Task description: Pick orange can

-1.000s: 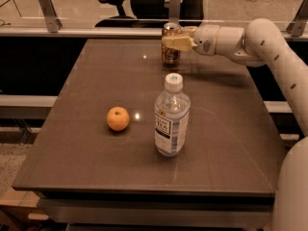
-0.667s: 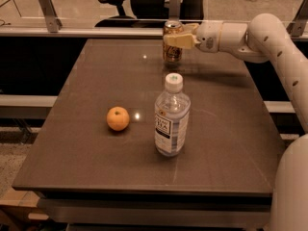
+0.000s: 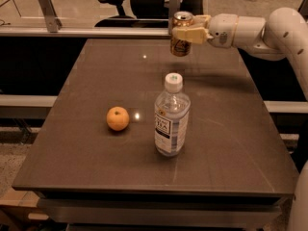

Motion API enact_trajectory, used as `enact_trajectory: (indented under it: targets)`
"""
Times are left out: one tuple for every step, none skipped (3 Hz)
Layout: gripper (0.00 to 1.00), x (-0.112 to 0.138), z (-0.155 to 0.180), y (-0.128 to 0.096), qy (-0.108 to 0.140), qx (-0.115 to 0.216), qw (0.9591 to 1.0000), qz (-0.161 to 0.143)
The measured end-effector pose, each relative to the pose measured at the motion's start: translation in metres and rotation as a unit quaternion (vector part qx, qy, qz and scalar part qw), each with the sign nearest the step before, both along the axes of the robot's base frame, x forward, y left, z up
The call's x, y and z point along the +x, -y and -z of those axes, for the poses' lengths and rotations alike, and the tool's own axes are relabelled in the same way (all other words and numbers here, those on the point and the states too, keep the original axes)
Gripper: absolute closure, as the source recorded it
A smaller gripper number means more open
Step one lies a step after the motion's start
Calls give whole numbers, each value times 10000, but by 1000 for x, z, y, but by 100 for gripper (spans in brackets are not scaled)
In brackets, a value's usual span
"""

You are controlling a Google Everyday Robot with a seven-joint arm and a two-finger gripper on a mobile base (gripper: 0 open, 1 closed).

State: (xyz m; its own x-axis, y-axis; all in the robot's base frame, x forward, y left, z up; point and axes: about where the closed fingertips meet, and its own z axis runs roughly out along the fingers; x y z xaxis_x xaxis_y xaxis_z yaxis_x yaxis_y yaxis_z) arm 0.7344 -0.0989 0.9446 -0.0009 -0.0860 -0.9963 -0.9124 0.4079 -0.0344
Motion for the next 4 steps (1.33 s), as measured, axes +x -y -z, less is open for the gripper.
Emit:
enact_trajectory:
  targets:
    - [100,-11,-24,10,240,-3,9997,-12]
    - [100,-17,-45,14,409,-94,9991,-49]
    - [100,-16,-85,13,617,-360,9973,-169]
    - [100,-16,-85,13,617,-360,9973,-170]
